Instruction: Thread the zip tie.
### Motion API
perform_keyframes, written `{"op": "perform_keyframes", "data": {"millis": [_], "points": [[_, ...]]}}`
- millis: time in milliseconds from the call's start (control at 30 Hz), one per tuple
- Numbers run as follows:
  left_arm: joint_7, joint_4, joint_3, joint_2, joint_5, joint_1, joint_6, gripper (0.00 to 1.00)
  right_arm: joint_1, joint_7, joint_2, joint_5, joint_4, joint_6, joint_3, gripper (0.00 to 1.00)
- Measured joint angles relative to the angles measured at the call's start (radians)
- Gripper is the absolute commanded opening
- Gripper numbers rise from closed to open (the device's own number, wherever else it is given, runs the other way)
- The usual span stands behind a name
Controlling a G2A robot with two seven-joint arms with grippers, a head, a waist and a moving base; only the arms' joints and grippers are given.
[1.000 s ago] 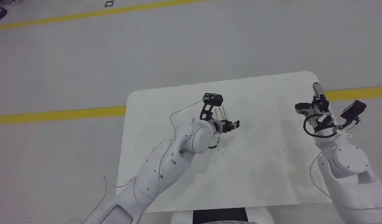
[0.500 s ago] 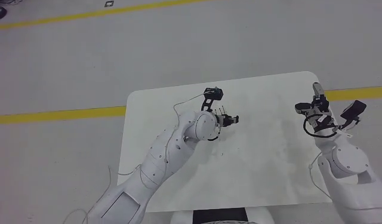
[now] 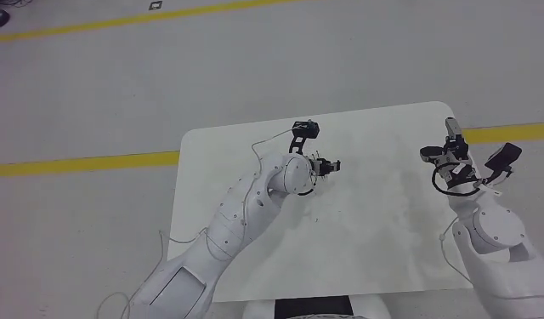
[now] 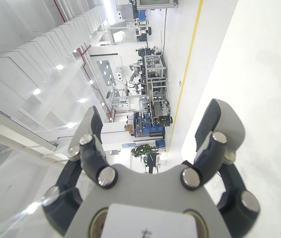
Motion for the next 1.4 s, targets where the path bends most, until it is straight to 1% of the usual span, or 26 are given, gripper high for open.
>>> {"op": "perform_keyframes", "data": {"millis": [67, 133, 200, 500, 567, 633, 800, 900, 1000, 1133, 1200, 1233, 1267, 1400], "points": [[0.004, 0.013, -0.008, -0.001, 0.011, 0.004, 0.0, 1.0, 0.0, 0.0, 0.0, 0.0, 0.0, 0.0, 0.0, 1.0], [-0.022, 0.023, -0.01, -0.007, 0.029, 0.0, 0.0, 1.0, 0.0, 0.0, 0.0, 0.0, 0.0, 0.0, 0.0, 1.0], [-0.031, 0.027, -0.01, -0.008, 0.037, -0.003, 0.0, 1.0, 0.0, 0.0, 0.0, 0.0, 0.0, 0.0, 0.0, 1.0], [-0.028, 0.028, -0.011, -0.008, 0.037, -0.002, 0.0, 1.0, 0.0, 0.0, 0.0, 0.0, 0.0, 0.0, 0.0, 1.0], [-0.008, 0.03, -0.021, -0.01, 0.051, 0.008, 0.0, 1.0, 0.0, 0.0, 0.0, 0.0, 0.0, 0.0, 0.0, 1.0], [-0.014, 0.018, -0.026, -0.016, 0.069, 0.017, 0.0, 1.0, 0.0, 0.0, 0.0, 0.0, 0.0, 0.0, 0.0, 1.0], [-0.09, 0.005, -0.036, -0.034, 0.133, 0.021, 0.0, 1.0, 0.0, 0.0, 0.0, 0.0, 0.0, 0.0, 0.0, 1.0], [-0.137, 0.003, -0.044, -0.052, 0.187, 0.029, 0.0, 1.0, 0.0, 0.0, 0.0, 0.0, 0.0, 0.0, 0.0, 1.0], [-0.164, 0.0, -0.052, -0.069, 0.229, 0.04, 0.0, 1.0, 0.0, 0.0, 0.0, 0.0, 0.0, 0.0, 0.0, 1.0], [-0.205, 0.011, -0.066, -0.096, 0.279, 0.045, 0.0, 0.73, 0.0, 0.0, 0.0, 0.0, 0.0, 0.0, 0.0, 1.0], [-0.215, 0.019, -0.073, -0.11, 0.301, 0.047, 0.0, 0.65, 0.0, 0.0, 0.0, 0.0, 0.0, 0.0, 0.0, 1.0], [-0.218, 0.021, -0.076, -0.116, 0.309, 0.048, 0.0, 0.64, 0.0, 0.0, 0.0, 0.0, 0.0, 0.0, 0.0, 1.0], [-0.22, 0.023, -0.08, -0.122, 0.317, 0.05, 0.0, 0.6, 0.0, 0.0, 0.0, 0.0, 0.0, 0.0, 0.0, 1.0], [-0.227, 0.028, -0.105, -0.146, 0.352, 0.061, 0.0, 0.53, 0.0, 0.0, 0.0, 0.0, 0.0, 0.0, 0.0, 1.0]]}}
